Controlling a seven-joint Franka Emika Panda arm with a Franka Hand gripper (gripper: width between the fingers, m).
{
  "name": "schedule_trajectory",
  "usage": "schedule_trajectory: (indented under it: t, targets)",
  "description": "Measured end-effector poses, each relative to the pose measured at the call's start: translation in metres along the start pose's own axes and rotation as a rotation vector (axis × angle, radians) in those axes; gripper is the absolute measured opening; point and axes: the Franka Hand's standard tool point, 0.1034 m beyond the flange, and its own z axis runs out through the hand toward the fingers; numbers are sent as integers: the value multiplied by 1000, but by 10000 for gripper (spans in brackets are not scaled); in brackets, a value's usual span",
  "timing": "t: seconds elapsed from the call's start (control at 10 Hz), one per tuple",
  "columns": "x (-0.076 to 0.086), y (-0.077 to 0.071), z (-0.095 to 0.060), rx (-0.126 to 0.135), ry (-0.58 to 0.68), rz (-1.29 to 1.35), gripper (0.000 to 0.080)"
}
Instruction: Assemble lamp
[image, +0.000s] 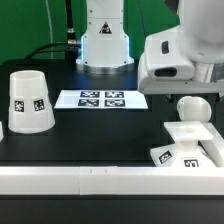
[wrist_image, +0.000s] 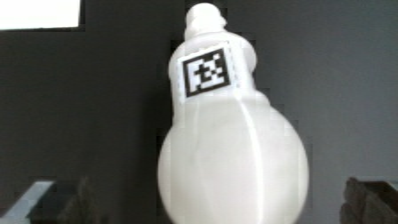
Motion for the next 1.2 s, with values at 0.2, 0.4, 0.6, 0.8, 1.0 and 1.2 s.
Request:
schedule_trajectory:
  t: [0.2,0.4,0.6,0.8,1.0,1.2]
  targets:
    - [5,-1,7,-8,-97,-3,699]
    - [11,-3,15,-19,-183,-9,699]
    - [18,-4,20,-18,-147,-9,699]
    - [20,-6,28,-21,-141,-9,699]
    - [22,-7,33,-22,-126,-9,699]
    - [22,-8,34,-23,-128,-9,699]
